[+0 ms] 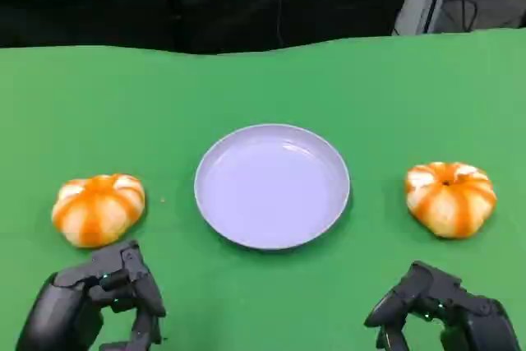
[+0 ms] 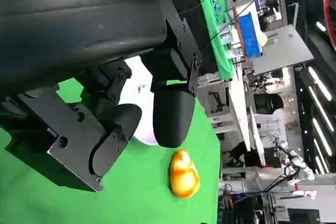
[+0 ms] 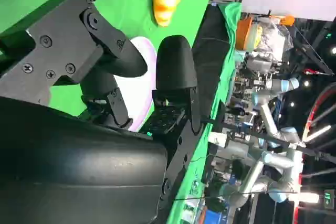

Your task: Grasp the bread from the table and place it into the plate.

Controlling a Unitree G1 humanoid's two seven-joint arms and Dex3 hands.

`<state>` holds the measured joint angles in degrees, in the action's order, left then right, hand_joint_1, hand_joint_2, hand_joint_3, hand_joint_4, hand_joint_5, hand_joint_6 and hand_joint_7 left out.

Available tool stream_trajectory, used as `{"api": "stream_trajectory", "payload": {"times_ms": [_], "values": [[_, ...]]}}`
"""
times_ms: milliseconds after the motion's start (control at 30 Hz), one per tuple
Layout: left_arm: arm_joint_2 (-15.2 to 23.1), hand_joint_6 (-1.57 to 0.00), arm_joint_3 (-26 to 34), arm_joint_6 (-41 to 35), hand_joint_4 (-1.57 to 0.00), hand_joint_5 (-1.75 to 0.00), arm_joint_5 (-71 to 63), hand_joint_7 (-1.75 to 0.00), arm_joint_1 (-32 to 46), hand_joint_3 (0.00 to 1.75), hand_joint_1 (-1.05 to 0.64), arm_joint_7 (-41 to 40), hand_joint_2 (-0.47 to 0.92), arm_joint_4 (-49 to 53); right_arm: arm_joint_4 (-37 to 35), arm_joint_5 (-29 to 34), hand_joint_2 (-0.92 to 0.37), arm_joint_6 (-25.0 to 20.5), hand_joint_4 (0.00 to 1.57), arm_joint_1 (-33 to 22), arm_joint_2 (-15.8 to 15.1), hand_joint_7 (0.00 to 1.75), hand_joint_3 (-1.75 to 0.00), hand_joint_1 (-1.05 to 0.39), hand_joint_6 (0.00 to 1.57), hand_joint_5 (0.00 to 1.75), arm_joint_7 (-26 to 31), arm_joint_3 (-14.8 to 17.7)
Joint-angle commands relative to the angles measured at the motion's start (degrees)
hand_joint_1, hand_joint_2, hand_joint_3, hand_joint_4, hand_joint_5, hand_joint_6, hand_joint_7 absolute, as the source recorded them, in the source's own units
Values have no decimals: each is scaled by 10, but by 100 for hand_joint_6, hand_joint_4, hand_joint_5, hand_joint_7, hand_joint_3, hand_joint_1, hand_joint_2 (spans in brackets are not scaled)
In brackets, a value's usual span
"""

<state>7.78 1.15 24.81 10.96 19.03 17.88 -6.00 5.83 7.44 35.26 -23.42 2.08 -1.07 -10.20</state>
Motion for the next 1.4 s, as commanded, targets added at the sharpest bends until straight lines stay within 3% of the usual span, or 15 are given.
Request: {"api": "stream_trajectory", "payload": {"times_ms": [33, 500, 700, 1000, 1033, 1067, 1100, 1133, 1233, 1400], "values": [[3, -83, 1, -4, -89, -175, 5, -158, 0, 151, 5, 5, 33, -3, -2, -8, -36, 7, 80, -2, -8, 134, -139, -1, 84, 164, -1, 2], [5, -84, 6, -5, -88, -174, 1, -157, -2, 152, 4, 2, 32, -4, 3, -19, -33, -3, 81, -9, -5, 134, -141, -2, 84, 165, -4, -4], [6, -76, 9, -19, -78, -162, 11, -130, -6, 132, 7, 4, 48, -10, -1, -2, -34, 6, 82, -8, -6, 134, -141, -2, 84, 163, 5, 0], [5, -77, 10, -22, -77, -160, 11, -126, -5, 129, 7, 4, 50, -12, -1, -1, -34, 6, 82, -8, -6, 134, -141, -2, 84, 163, 5, 0], [35, -77, 15, -48, -77, -160, -33, -126, -21, 129, 7, -1, 50, -28, 2, -3, -34, 3, 82, -9, -6, 134, -141, -2, 84, 163, 4, -1], [56, -54, 20, -68, -50, -117, -67, -83, -33, 73, -20, -5, 67, -40, 4, -4, -35, 1, 81, -10, -6, 134, -140, -3, 84, 164, 3, -2], [70, -51, 23, -84, -42, -92, -91, -53, -41, 35, -31, -7, 82, -50, 6, -4, -36, 0, 80, -11, -6, 135, -140, -3, 84, 164, 2, -3], [78, -50, 24, -95, -40, -83, -104, -42, -45, 22, -35, -9, 87, -56, 7, -4, -37, 0, 80, -11, -7, 135, -139, -3, 83, 165, 2, -3], [115, -44, 25, -135, -30, -56, -178, -16, -69, 8, -51, -15, 91, -71, 11, -5, -37, -8, 79, -13, -5, 135, -138, -4, 83, 166, 2, -4], [137, -37, 21, -164, -22, -39, -240, -4, -94, 4, -58, -22, 92, -79, 11, -6, -36, -7, 79, -11, -5, 136, -139, -3, 83, 165, 2, -3]]}}
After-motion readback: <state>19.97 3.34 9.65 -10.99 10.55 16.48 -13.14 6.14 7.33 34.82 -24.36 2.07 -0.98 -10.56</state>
